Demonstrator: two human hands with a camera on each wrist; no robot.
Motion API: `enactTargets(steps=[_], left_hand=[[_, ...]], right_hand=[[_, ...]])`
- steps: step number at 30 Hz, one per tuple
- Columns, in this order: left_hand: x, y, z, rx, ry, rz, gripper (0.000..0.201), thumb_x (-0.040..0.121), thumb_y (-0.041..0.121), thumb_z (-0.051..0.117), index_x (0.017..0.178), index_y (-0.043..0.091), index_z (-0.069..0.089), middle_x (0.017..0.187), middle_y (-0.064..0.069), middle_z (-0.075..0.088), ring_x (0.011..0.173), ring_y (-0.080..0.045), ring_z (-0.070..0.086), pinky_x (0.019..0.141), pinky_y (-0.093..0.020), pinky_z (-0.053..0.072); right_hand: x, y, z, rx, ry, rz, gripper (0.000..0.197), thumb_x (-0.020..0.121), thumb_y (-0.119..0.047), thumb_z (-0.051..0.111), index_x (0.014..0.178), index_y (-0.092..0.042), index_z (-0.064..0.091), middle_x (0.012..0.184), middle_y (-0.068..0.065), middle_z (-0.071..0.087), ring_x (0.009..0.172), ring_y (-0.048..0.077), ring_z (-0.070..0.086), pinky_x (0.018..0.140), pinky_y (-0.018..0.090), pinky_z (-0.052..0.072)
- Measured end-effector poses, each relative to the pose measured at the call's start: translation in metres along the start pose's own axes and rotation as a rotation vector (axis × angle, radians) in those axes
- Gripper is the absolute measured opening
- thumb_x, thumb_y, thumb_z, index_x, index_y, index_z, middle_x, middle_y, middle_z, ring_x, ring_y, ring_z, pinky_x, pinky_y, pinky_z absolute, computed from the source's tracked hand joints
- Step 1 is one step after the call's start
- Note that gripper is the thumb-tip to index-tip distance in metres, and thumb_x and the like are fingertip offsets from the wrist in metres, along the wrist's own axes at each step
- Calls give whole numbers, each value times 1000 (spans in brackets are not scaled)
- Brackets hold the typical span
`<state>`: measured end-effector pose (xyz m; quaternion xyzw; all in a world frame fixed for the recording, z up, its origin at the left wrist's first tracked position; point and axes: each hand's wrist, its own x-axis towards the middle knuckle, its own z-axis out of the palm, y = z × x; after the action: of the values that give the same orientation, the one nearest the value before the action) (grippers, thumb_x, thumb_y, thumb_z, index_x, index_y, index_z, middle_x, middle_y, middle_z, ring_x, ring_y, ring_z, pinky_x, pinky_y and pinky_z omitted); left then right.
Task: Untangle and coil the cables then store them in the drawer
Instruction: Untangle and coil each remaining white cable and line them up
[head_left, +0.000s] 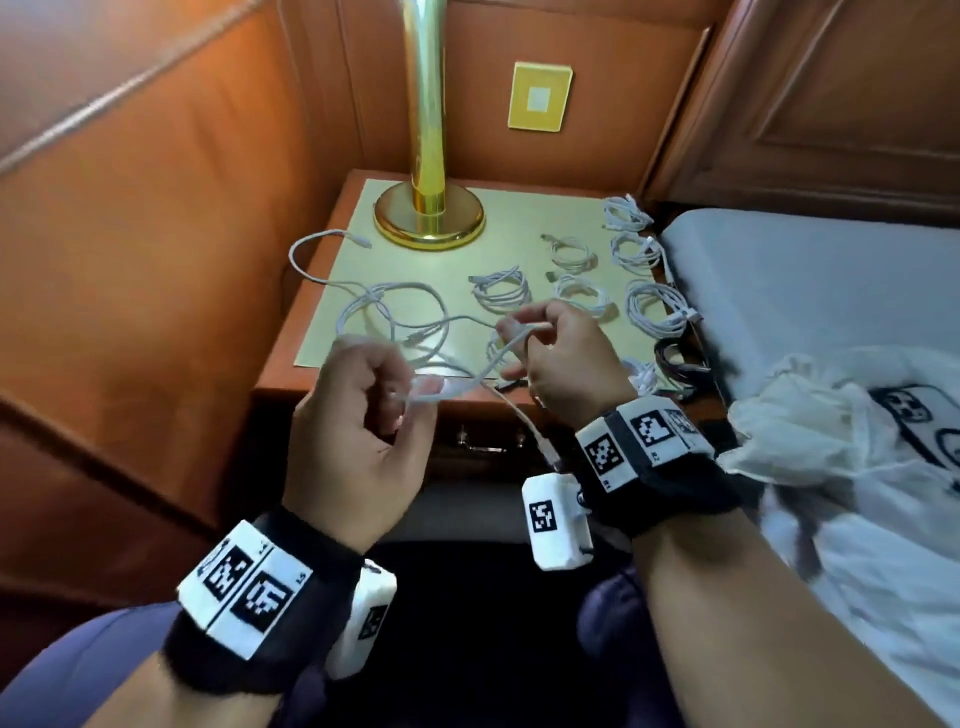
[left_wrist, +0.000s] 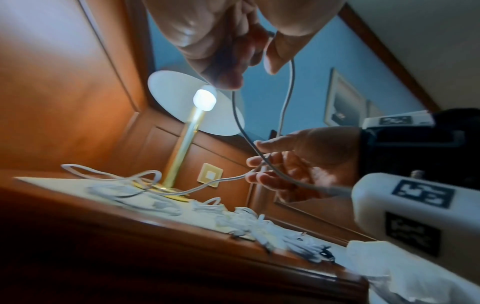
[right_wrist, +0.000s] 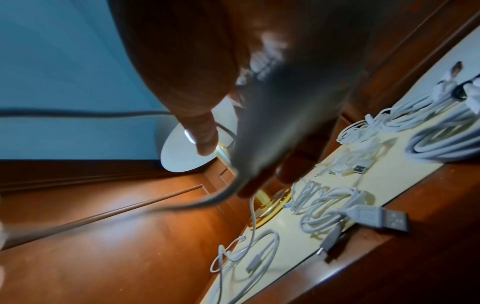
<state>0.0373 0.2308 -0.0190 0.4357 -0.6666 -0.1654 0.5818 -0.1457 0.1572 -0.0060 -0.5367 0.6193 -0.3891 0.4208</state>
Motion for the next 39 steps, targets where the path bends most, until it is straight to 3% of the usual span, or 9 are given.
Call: enactTargets(steps=[5,12,17,21,25,29,32,35,39], left_hand=[[-15,-12,-38,17,62,-240,13,84,30,62,86,26,50,70,2,63,58,-15,57,58,-26,46],[12,-51,-45,188,29,-426,20,87,16,71,76,15,54,53,6,46,45,-9,37,47,-21,32],[38,-75,-38,384,-311,-576,8,90,19,63,83,17,61,67,4,60,65,-11,55,57,-23,39],[54,-83,-28,168,-363,-683,16,83,25,50,86,17,64,54,8,49,45,-5,42,47,-18,28],[68,-83,-18,-235,-189,-924,28,89,-3,33,103,4,56,57,-3,38,40,-12,28,42,-23,19],[66,-90,-27,-230,93,-723,54,92,1,44,140,25,42,57,8,47,50,-11,42,51,-30,45],[61,-93,-38,73,-37,-354,66,86,10,51,136,51,43,66,4,58,62,-20,52,73,-40,52],[57,-87,-42,88,-172,-265,59,88,12,62,135,46,52,96,14,71,95,-9,67,97,-30,52],[45,-64,-54,180,-16,-169,9,92,26,61,89,30,69,82,11,70,76,-5,64,70,-18,48]], right_hand=[[-2,-6,16,-49,-142,49,32,100,-42,53,111,-13,60,97,8,67,68,18,71,80,47,57],[29,-15,35,54,33,-189,13,95,-24,64,108,-24,62,117,1,67,88,9,72,80,38,60],[49,-27,31,533,6,-271,49,78,4,45,119,-11,67,121,2,70,108,16,68,75,29,53],[60,-30,34,573,33,-305,24,88,-17,55,102,-18,75,111,1,75,102,22,69,78,32,49],[64,-30,47,504,-43,-404,29,92,9,51,107,-6,71,100,6,76,79,21,71,70,29,51],[54,-31,55,512,-187,-424,45,83,25,43,110,-1,68,83,11,73,71,21,67,67,27,51],[37,-34,62,456,-272,-441,44,70,28,39,82,4,73,68,11,67,66,20,62,65,22,49],[17,-39,66,372,-387,-539,41,60,26,39,58,-3,68,60,8,62,63,21,57,64,22,44],[-15,-38,64,344,-406,-572,38,58,25,40,54,-4,65,59,8,60,63,24,56,65,29,43]])
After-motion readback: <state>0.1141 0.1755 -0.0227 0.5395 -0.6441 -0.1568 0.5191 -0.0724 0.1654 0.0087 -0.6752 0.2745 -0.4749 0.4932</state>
